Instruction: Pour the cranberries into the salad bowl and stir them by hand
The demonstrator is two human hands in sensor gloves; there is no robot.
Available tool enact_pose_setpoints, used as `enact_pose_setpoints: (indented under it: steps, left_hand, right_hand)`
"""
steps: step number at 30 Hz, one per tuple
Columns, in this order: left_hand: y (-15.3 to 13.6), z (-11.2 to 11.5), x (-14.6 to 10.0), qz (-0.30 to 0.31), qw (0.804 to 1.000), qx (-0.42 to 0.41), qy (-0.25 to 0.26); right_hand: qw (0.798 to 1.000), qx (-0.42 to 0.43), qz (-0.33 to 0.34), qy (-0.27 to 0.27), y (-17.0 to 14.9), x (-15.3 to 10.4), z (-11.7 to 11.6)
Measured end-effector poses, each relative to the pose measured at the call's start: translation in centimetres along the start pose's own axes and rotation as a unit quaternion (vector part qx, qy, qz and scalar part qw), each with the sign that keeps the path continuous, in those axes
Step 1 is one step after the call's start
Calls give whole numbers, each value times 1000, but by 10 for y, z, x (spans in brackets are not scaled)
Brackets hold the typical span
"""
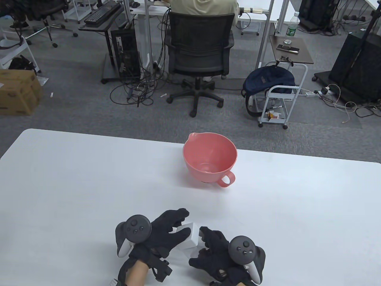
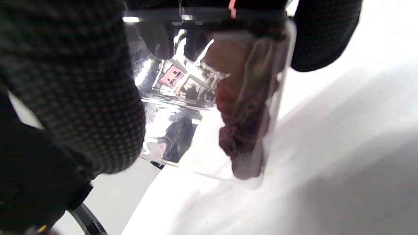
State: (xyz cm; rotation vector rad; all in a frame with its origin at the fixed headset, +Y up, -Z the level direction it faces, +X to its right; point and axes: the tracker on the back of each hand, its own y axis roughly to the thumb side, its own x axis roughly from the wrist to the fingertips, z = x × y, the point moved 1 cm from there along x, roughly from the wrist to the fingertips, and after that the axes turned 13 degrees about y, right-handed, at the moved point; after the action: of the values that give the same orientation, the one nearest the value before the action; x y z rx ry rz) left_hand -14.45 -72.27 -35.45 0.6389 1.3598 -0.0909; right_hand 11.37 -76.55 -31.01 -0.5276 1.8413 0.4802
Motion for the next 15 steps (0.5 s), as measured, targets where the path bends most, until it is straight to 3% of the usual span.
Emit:
enact_pose_setpoints:
  steps: [4,10,15]
  left_hand:
    - [2,2,0,9,998,-60,-34]
    - [4,7,1,22,994,-42,-100]
    - [4,11,2,20,993,-13,-118]
  right_hand:
    - [1000,11,-5,-4,-4,-1,4]
    - [1000,24,-10,-10,-7,0,7]
    - [1000,23,-10,-9,-6,0,7]
